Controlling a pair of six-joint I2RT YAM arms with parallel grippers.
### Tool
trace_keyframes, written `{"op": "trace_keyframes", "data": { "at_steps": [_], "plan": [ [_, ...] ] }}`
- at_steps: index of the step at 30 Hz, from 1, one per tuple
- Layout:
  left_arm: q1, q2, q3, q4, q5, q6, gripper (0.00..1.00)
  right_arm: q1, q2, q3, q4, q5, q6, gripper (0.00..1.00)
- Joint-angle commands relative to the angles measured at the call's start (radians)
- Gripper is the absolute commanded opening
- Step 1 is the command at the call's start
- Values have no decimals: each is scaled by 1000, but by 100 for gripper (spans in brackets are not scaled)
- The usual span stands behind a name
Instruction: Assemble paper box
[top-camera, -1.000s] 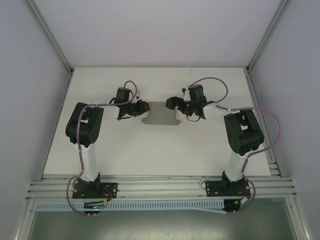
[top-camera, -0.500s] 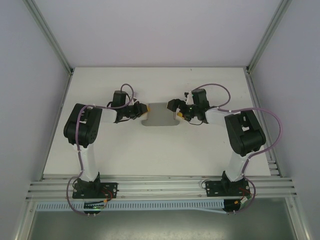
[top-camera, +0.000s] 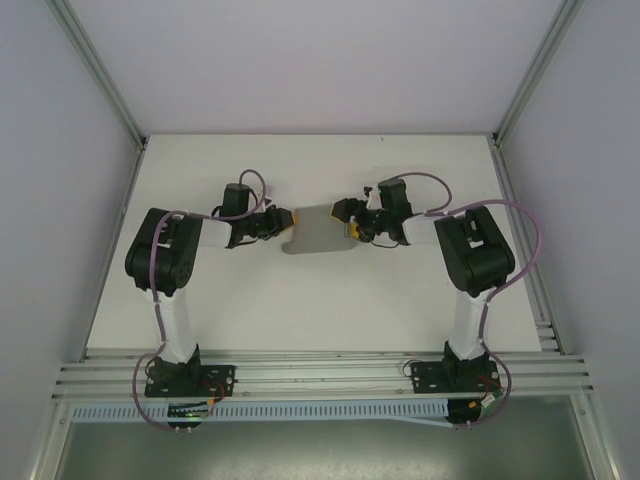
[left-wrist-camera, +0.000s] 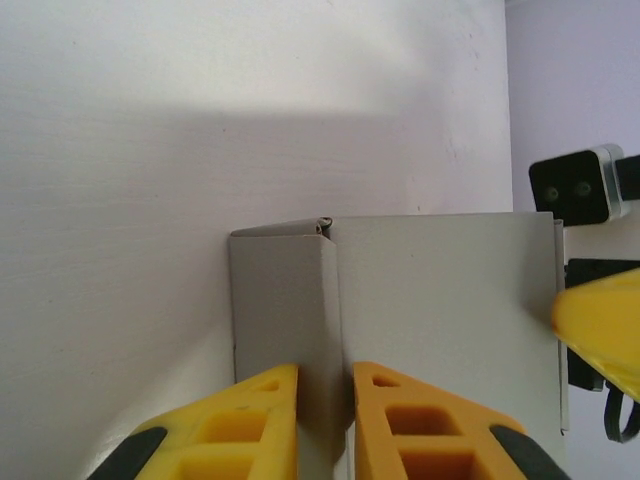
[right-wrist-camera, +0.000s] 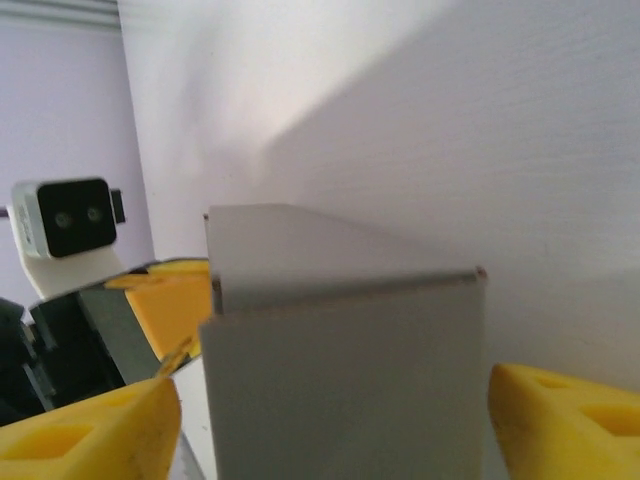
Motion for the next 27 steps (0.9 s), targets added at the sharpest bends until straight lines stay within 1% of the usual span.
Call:
{"op": "trace_keyframes", "data": {
  "at_steps": [1,3,4,7,9,11,12,13,15,16,18,19,21,22,23,24,26,27],
  "plan": [
    [1,-5,9,-99,-20,61,20,5,15,22,122,-70,64,70],
    [0,-2,30,-109,-11,71,21,4,5,15,155,-77,84,62],
    [2,-5,36,-104,-1,74,24,5,-2,13,155,-78,88,59],
    [2,-45,40,-51,17,117,39,3,-33,9,118,-65,80,52],
    [1,-98,34,0,23,171,56,-2,-59,7,77,-46,77,51],
    [0,-155,50,-21,30,258,74,-12,-82,2,39,-20,100,43],
    [-1,-179,60,-41,36,306,84,-19,-90,0,27,-17,118,39],
    [-1,-201,71,-63,35,353,97,-26,-97,-3,28,-21,135,38],
    [-7,-235,86,-122,50,460,98,-39,-111,-10,28,-28,180,36],
    [-16,-246,121,-156,58,516,99,-45,-115,-8,30,-37,201,36],
    [-58,-268,163,-268,30,674,98,-60,-123,2,6,-52,257,34],
    [-92,-277,187,-334,-19,765,99,-69,-124,7,8,-66,281,33],
    [-182,-284,219,-437,-203,949,99,-91,-128,14,-11,-83,359,31],
    [-221,-284,228,-460,-285,1011,99,-102,-126,13,-13,-96,407,30],
    [-249,-283,227,-467,-320,1057,98,-114,-124,5,14,-111,460,30],
    [-261,-284,216,-457,-314,1075,99,-123,-123,1,26,-123,502,30],
    [-263,-334,179,-398,-262,1086,98,-140,-117,1,21,-149,561,29],
    [-265,-349,161,-376,-243,1102,99,-150,-112,7,-5,-160,585,27]
  ]
}}
